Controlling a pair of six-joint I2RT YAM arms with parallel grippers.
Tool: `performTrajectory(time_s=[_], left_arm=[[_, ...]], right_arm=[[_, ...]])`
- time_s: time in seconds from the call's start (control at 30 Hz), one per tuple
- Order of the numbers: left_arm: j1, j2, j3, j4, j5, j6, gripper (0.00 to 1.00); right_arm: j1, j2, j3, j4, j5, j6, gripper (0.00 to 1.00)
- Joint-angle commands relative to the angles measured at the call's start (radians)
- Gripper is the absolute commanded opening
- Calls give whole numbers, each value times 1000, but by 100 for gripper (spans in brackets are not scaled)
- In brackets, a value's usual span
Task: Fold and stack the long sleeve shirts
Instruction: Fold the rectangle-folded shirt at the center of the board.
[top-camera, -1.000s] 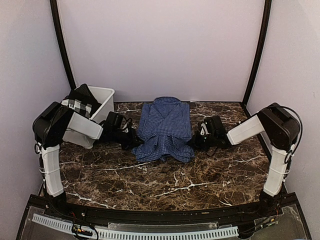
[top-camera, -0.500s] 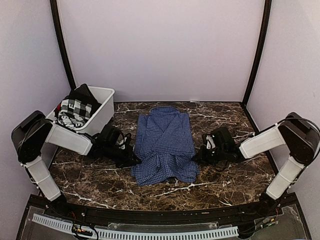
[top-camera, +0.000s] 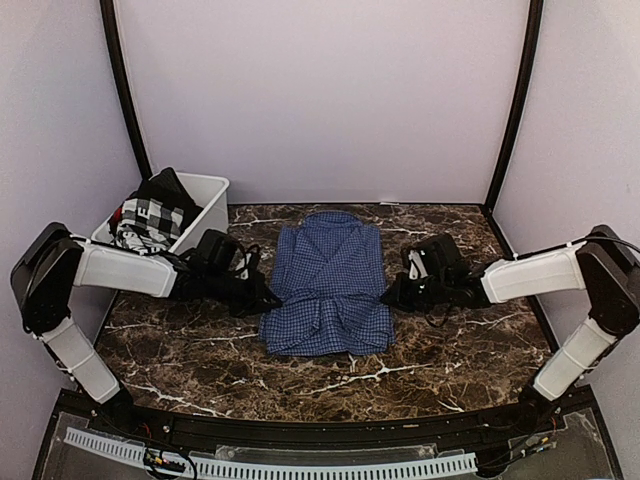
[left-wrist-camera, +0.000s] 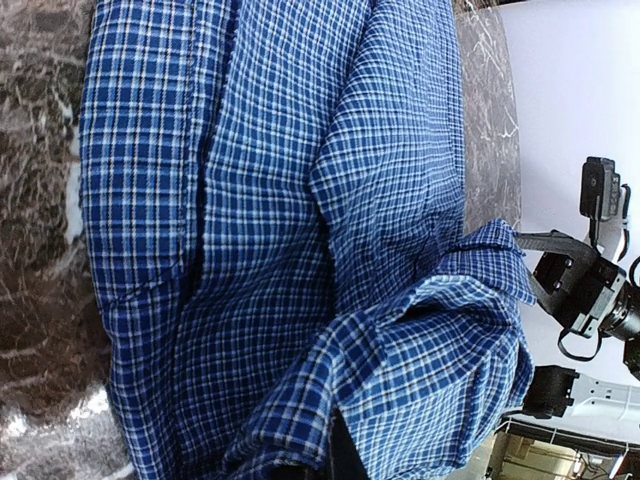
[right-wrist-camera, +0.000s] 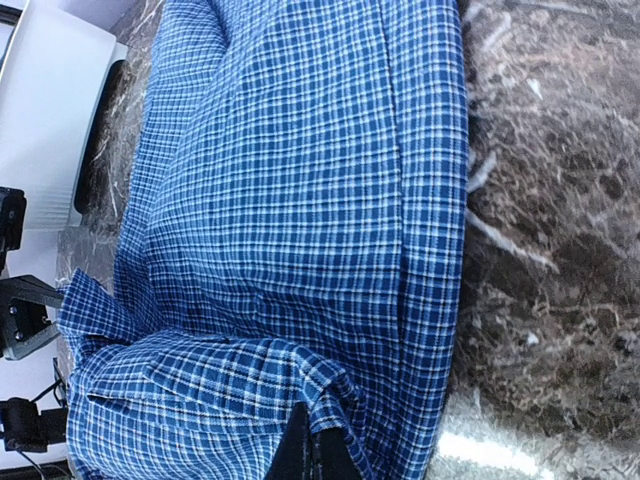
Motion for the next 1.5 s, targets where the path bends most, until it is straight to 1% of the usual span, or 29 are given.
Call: performTrajectory(time_s=[0.0, 0.17, 0.23, 0.3, 0.33, 0.37, 0.43, 0.47, 0.5, 0.53, 0.57, 0.63, 0.67, 0.7, 0.77, 0.9, 1.07, 1.2, 1.33, 1.47], left_arm=[[28, 34, 70, -27, -9, 48, 1], [60, 90, 114, -36, 5, 72, 1], [68, 114, 128, -38, 5, 85, 6], [78, 132, 143, -38, 4, 100, 16], [86, 140, 152, -38, 1, 112, 23], [90, 147, 165, -39, -1, 117, 26], [104, 150, 193, -49, 4, 140, 39], [109, 149, 205, -57, 5, 158, 43], [111, 146, 228, -74, 6, 168, 51], [113, 143, 238, -86, 4, 193, 54], [114, 137, 257, -111, 2, 204, 60], [115, 124, 273, -151, -5, 233, 68], [116, 118, 275, -162, -13, 252, 70], [116, 104, 276, -185, -16, 260, 73], [118, 77, 271, -222, -29, 291, 76], [117, 13, 221, -266, -30, 314, 78], [107, -73, 104, -271, 41, 304, 75], [72, -108, 41, -266, 71, 292, 73], [34, -113, -3, -234, 77, 268, 71], [23, -91, -8, -194, 91, 232, 65]], right_arm=[[-16, 51, 64, -5, 35, -37, 0], [-37, 116, 104, 6, 13, -49, 0], [-40, 136, 116, 10, 9, -53, 0], [-45, 152, 132, 5, 3, -61, 0], [-46, 156, 141, -4, 3, -66, 4], [-47, 158, 153, -14, 5, -73, 10], [-47, 154, 175, -34, 17, -90, 23], [-47, 148, 183, -47, 23, -97, 28], [-47, 142, 189, -59, 32, -105, 33], [-47, 134, 195, -73, 40, -112, 38], [-47, 125, 198, -88, 51, -120, 42], [-47, 106, 203, -121, 67, -137, 49], [-47, 91, 204, -138, 73, -145, 51], [-46, 80, 201, -152, 78, -151, 52], [-43, 51, 187, -176, 86, -160, 54], [-36, -12, 141, -216, 100, -174, 58], [-12, -53, 94, -234, 101, -177, 61], [-4, -52, 72, -229, 92, -185, 64], [-4, -3, 96, -201, 80, -195, 63], [-4, 74, 169, -195, 81, -202, 59]])
